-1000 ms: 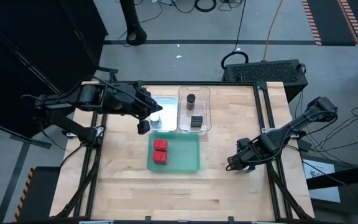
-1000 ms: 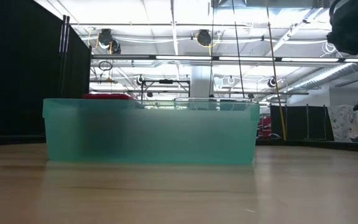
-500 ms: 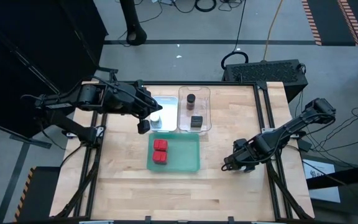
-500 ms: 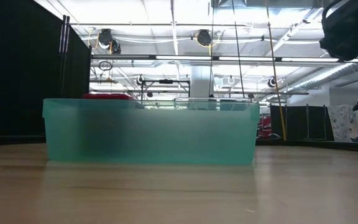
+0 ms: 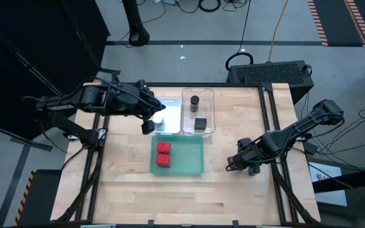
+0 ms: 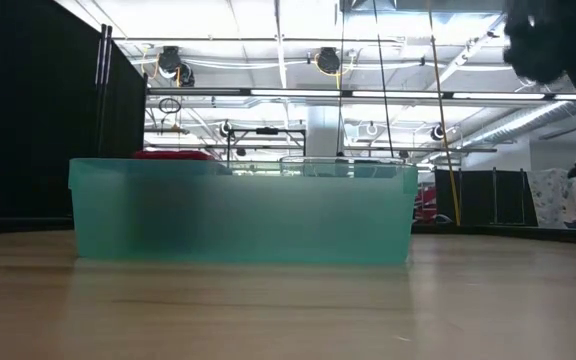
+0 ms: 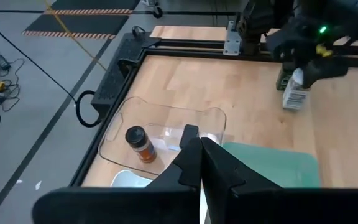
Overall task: Sort spices by type
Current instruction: Put the white spice bottle into the white bin
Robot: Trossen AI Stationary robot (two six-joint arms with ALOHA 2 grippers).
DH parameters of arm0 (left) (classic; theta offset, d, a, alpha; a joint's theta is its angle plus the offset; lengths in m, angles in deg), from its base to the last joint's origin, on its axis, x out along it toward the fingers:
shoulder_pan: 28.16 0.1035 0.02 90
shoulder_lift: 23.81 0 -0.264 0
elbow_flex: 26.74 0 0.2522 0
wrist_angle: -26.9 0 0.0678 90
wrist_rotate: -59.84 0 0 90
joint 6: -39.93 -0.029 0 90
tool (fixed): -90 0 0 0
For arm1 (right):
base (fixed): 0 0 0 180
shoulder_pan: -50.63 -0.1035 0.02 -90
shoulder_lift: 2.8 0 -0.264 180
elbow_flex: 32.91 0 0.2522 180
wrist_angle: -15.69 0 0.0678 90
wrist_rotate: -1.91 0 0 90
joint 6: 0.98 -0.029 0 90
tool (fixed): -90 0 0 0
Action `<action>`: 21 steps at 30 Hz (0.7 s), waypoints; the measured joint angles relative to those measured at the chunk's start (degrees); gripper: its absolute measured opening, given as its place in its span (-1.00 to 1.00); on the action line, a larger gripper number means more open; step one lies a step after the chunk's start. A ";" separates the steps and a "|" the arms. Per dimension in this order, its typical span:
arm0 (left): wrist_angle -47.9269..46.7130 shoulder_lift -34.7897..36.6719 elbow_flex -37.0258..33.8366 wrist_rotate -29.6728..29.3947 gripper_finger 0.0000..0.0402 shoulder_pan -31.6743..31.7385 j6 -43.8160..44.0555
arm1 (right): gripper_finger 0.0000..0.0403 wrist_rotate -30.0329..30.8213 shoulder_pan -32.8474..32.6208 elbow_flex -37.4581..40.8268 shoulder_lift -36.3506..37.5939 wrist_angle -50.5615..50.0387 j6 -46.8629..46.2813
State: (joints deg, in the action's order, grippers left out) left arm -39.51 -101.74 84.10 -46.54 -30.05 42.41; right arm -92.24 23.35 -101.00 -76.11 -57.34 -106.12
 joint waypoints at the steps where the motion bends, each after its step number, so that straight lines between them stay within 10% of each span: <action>1: 0.10 -0.16 0.00 -0.03 -0.95 0.02 0.00 | -0.13 1.19 0.20 -1.19 0.60 -0.50 0.23; 21: 13.70 -11.88 -0.02 5.24 0.17 -0.85 -6.40 | -0.13 26.83 19.28 -24.97 1.09 8.70 33.73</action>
State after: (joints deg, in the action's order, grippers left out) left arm -25.81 -113.63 84.08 -41.29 -30.91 36.01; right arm -65.41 42.63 -125.97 -75.02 -48.64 -72.39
